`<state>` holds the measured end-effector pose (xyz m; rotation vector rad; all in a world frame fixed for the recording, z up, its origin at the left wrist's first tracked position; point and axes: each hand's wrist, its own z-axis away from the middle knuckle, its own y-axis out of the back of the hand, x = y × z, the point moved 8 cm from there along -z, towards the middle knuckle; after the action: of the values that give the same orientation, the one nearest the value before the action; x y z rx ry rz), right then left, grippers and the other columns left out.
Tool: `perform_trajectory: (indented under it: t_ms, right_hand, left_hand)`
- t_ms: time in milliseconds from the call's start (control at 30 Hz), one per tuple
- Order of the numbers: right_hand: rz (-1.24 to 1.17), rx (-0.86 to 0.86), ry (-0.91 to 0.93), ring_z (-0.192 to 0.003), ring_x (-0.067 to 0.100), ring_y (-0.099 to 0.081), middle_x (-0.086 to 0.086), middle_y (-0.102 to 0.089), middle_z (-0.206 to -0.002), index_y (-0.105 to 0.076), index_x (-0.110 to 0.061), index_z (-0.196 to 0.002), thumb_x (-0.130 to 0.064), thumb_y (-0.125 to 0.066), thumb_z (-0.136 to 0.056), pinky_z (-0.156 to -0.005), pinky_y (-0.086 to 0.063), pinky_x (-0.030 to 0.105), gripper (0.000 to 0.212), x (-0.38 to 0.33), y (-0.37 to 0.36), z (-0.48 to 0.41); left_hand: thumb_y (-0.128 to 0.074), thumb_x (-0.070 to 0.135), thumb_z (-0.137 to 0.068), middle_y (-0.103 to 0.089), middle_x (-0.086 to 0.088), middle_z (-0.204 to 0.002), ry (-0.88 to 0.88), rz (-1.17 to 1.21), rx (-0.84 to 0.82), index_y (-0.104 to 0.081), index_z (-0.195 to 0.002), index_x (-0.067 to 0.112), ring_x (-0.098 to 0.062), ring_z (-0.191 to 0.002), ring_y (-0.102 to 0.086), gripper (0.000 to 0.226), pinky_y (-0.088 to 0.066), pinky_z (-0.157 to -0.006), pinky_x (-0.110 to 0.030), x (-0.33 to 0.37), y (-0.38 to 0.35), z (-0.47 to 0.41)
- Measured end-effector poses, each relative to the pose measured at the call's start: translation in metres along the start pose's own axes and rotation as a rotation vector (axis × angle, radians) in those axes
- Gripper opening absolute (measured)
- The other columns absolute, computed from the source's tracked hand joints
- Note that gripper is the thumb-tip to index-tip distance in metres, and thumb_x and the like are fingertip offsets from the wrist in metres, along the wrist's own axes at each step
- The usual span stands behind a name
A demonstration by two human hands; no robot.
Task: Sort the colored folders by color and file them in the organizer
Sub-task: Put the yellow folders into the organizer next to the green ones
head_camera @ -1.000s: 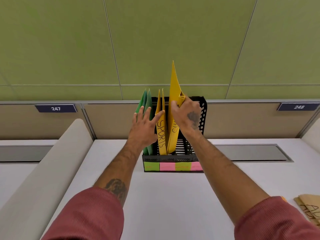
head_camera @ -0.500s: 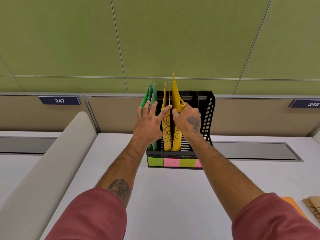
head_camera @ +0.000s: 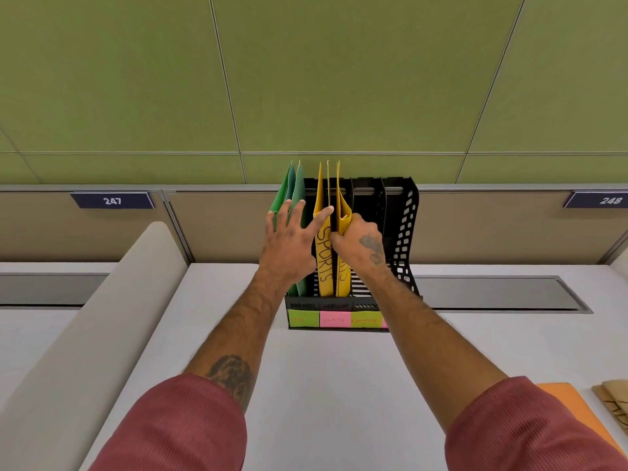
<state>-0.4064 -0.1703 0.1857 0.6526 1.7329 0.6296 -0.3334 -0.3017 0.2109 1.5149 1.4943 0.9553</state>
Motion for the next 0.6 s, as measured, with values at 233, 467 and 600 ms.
perform_trajectory:
  t_ms: [233, 467, 600]
  right_hand:
    - [0.022, -0.194, -0.027, -0.088, 0.019, -0.065, 0.001, -0.064, -0.100, -0.039, -0.020, -0.141, -0.034, -0.072, -0.082, -0.078, -0.059, 0.037, 0.068, 0.015, -0.001, 0.019]
    - [0.147, -0.226, 0.053, -0.116, 0.027, -0.056, 0.011, -0.054, -0.133, -0.031, -0.020, -0.148, -0.037, -0.062, -0.088, -0.095, -0.050, 0.042, 0.070, 0.036, 0.010, 0.081]
    - [0.247, -0.307, 0.082, -0.150, 0.029, -0.018, 0.011, -0.019, -0.163, -0.015, -0.020, -0.158, -0.055, -0.063, -0.087, -0.117, -0.028, 0.047, 0.092, 0.056, 0.003, 0.126]
  left_hand:
    - [-0.072, 0.022, -0.073, -0.005, -0.013, -0.164, -0.004, 0.035, -0.042, 0.005, -0.154, 0.043, -0.034, -0.151, 0.003, 0.113, -0.002, -0.117, -0.059, 0.005, 0.002, 0.009]
    - [-0.071, 0.038, -0.071, -0.002, -0.016, -0.164, 0.028, -0.021, -0.022, 0.005, -0.156, 0.033, -0.037, -0.151, 0.002, 0.114, -0.007, -0.114, -0.066, 0.012, -0.002, 0.058]
    - [-0.062, 0.050, -0.081, 0.000, -0.014, -0.165, 0.055, -0.023, -0.052, 0.007, -0.156, 0.028, -0.035, -0.152, 0.003, 0.104, -0.009, -0.115, -0.066, 0.019, -0.014, 0.098]
